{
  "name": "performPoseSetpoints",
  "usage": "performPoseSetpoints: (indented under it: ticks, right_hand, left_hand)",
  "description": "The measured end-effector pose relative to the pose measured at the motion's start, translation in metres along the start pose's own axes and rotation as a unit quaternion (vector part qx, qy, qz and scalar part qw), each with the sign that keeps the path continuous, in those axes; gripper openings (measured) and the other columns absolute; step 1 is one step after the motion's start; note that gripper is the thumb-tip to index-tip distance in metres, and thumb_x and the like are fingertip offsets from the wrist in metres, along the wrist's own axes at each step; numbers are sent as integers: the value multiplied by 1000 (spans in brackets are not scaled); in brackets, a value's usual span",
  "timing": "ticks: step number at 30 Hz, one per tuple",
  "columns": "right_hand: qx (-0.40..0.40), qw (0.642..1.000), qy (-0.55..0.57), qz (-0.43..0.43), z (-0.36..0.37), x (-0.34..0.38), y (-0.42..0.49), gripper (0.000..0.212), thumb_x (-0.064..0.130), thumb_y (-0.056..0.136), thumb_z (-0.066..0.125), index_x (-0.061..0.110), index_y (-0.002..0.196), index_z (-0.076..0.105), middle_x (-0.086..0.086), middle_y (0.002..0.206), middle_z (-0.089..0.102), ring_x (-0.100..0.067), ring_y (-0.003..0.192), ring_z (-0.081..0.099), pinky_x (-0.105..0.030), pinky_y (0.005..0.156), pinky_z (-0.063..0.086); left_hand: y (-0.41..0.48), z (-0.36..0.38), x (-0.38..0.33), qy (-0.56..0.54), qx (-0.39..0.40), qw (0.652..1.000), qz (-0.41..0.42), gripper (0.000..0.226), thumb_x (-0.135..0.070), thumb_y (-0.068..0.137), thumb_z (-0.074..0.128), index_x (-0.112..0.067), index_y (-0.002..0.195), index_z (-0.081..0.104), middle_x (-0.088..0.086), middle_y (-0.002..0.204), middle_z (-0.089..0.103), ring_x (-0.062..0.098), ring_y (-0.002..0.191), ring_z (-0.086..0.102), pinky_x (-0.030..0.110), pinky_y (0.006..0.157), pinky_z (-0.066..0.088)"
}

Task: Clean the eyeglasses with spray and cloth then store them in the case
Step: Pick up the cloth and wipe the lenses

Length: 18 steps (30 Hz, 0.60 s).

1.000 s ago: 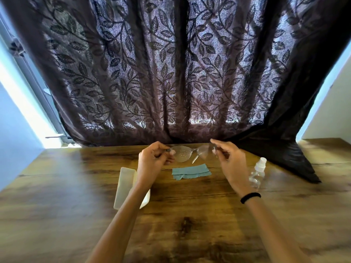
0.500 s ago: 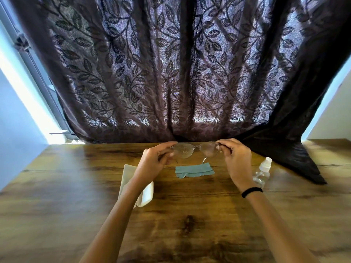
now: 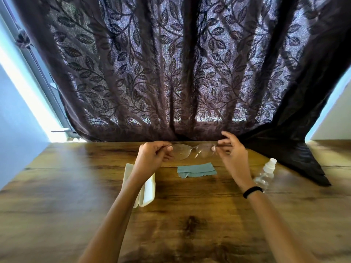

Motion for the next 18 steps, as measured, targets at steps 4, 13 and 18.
performPoseSetpoints:
  ticks: [4,13,18]
  right_hand:
    - [33,994,20,106,14,-36,-2,39,15,82,66,9,118,53,-5,97,64,-19,78,66,-37,76,55]
    - [152,933,-191,266,57,-102,-3,27,33,87,59,7,80,62,-13,82,69,-25,74,65,-32,62,50]
    - [190,905,-205,319,65,-112,6,29,28,77,71,11,61,54,-5,64,57,-20,59,55,-24,45,34]
  left_hand:
    - [4,-11,5,3,-36,999,-7,11,-6,88,57,-8,92,68,2,71,69,6,63,68,21,60,57]
    - [3,-20,15,-53,-65,996,-35,14,-4,89,54,-13,93,64,2,72,69,7,65,69,18,60,56]
    - [4,-20,17,-68,-62,995,-34,14,-1,89,54,-10,95,63,3,73,68,6,64,69,16,59,55]
Point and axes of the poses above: each hand's wrist, its own y-axis towards the middle knuckle, its own z-axis out of the palm, x = y × z, the point moved 6 cm from there along y, towards the middle knuckle
